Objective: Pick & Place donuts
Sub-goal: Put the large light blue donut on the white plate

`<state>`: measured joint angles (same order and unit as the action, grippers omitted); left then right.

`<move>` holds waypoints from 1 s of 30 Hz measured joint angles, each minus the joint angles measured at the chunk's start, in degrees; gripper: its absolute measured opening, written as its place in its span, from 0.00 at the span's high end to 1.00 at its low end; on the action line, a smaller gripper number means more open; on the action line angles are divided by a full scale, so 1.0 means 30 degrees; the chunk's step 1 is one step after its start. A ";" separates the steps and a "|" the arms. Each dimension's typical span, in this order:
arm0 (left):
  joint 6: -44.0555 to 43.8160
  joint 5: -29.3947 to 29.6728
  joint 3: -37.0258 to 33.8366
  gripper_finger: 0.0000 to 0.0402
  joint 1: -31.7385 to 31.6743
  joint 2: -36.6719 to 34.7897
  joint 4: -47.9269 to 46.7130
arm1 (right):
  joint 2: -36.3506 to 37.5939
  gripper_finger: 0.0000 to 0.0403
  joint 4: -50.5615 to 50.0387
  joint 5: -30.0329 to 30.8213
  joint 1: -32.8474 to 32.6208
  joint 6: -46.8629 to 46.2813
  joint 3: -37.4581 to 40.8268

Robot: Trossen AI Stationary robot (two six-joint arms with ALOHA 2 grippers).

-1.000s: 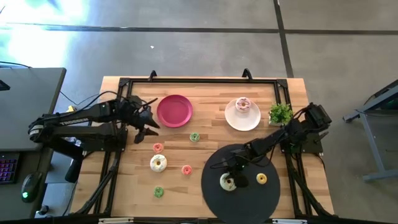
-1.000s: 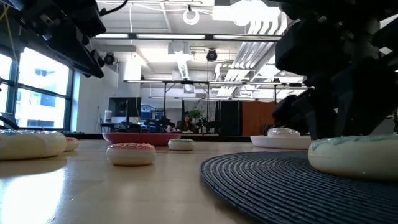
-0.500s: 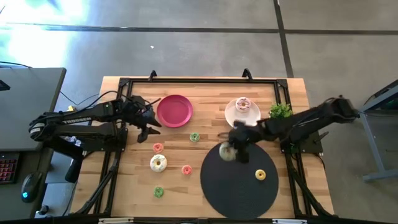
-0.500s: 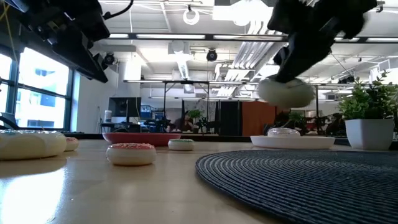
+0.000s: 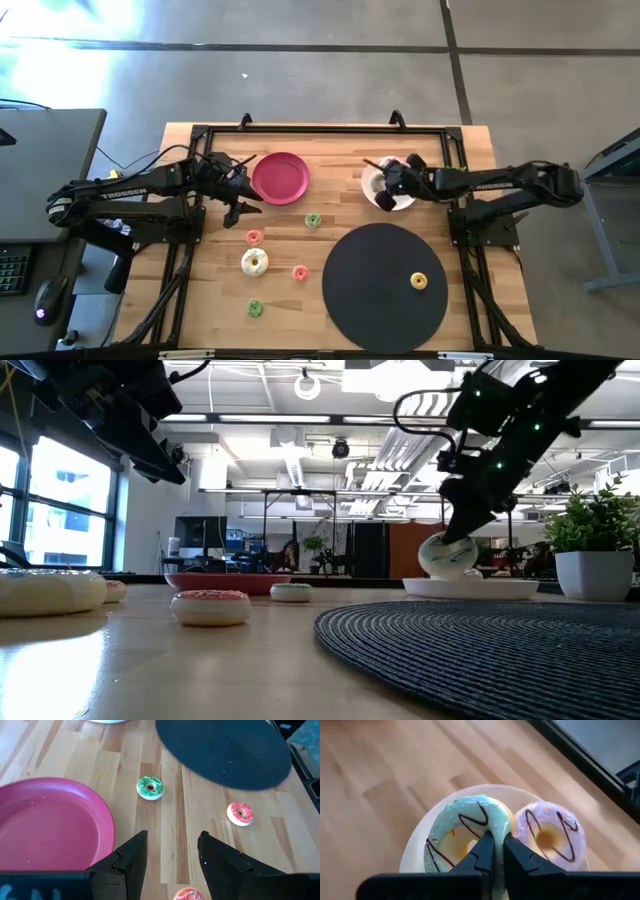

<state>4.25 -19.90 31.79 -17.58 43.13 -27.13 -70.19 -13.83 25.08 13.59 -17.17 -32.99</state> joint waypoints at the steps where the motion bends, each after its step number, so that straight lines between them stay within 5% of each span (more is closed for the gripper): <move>1: 0.0000 0.0000 0.0000 0.58 0.0000 0.0000 0.0014 | 0.0000 0.97 0.0777 -0.0029 0.0297 0.0269 0.0272; 17: -0.0117 0.0036 0.0000 0.58 0.0000 0.0000 -0.0003 | -0.0033 0.88 0.6241 -0.4021 0.2479 0.0248 0.3460; 30: -0.0102 0.0029 -0.0015 0.58 0.0000 0.0000 0.0004 | -0.1671 0.56 0.6777 -0.3563 0.2520 0.1113 0.2983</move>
<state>3.95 -19.81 31.75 -17.58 43.13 -27.11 -75.21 6.50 14.39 21.15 -13.83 -24.04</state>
